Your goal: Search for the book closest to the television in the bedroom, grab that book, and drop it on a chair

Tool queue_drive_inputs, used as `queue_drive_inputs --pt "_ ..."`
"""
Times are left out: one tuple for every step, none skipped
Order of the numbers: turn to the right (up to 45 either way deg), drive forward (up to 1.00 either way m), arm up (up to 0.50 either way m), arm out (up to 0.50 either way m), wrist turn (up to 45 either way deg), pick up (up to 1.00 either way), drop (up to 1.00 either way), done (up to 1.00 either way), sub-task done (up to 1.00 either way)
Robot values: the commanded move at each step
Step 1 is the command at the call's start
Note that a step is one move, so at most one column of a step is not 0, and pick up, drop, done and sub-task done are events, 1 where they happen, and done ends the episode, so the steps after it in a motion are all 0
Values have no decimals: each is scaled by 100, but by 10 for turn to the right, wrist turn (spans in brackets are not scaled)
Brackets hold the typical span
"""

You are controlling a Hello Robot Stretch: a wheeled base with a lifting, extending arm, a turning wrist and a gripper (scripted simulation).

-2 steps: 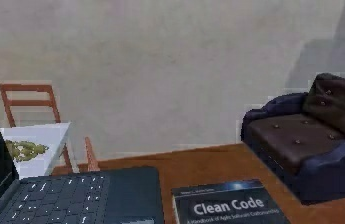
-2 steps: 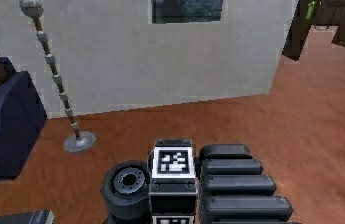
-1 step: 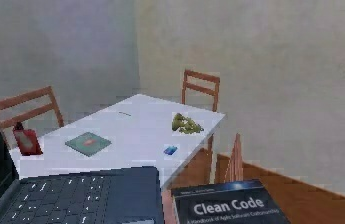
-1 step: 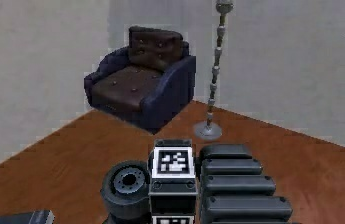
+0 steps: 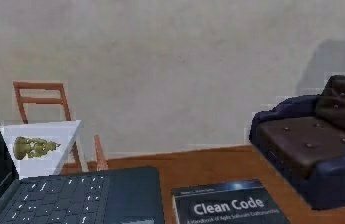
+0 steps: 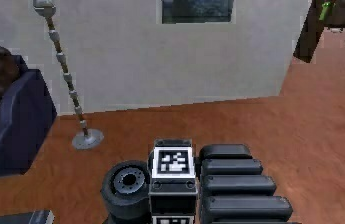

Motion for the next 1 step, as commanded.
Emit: queue_drive_inputs --pt "-390 0 0 0 0 0 0 0 0"
